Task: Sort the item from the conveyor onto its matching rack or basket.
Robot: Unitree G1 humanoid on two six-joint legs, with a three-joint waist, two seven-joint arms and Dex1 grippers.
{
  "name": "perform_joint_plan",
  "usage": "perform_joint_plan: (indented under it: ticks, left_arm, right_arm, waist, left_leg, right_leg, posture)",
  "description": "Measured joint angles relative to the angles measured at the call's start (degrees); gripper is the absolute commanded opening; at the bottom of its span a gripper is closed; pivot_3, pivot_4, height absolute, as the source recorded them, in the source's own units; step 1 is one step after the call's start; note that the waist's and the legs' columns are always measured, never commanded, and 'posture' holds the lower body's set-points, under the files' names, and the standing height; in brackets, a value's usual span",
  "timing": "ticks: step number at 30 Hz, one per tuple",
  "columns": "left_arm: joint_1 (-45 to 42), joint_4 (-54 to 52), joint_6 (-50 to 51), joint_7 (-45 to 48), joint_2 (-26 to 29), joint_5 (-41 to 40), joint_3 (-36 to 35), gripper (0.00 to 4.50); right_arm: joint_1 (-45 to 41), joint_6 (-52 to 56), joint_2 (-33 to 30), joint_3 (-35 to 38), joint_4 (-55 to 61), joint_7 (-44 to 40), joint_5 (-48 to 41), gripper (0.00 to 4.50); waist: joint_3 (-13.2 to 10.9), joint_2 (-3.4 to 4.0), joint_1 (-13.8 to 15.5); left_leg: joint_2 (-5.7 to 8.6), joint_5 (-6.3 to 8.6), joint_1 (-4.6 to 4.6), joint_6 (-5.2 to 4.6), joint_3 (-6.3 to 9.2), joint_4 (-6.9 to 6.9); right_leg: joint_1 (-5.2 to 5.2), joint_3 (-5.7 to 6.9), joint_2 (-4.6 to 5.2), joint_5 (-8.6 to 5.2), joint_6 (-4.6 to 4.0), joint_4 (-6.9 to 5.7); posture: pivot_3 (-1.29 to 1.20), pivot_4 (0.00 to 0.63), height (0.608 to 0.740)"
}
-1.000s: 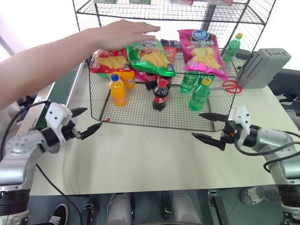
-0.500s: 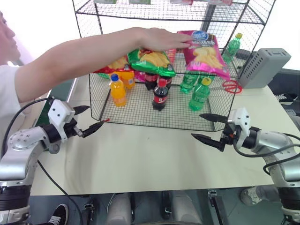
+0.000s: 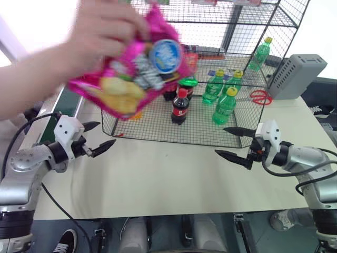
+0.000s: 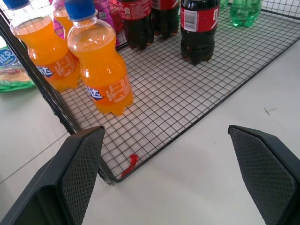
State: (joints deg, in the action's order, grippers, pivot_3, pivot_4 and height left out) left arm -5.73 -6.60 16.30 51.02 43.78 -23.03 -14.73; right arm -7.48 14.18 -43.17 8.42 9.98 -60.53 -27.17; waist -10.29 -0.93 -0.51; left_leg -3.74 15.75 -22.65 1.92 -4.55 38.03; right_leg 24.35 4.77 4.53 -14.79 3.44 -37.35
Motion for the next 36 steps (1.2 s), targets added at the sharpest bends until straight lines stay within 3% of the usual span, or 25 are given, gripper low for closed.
perform_joint_plan:
  ticks: [36]
  left_arm:
    - [-0.77, 2.25, -4.95, 1.05, -0.35, 3.62, 2.31, 4.5]
  right_arm:
    - [-2.69, -1.73, -0.15, -0.8, -1.18, -0.54, 2.31, 4.33]
  waist:
    - [0.0, 0.0, -0.02]
  left_leg:
    - [0.0, 0.0, 0.01, 0.0, 0.0, 0.0]
  right_leg:
    - [0.0, 0.0, 0.0, 0.0, 0.0, -0.01]
  posture:
    - [0.0, 0.15, 0.74]
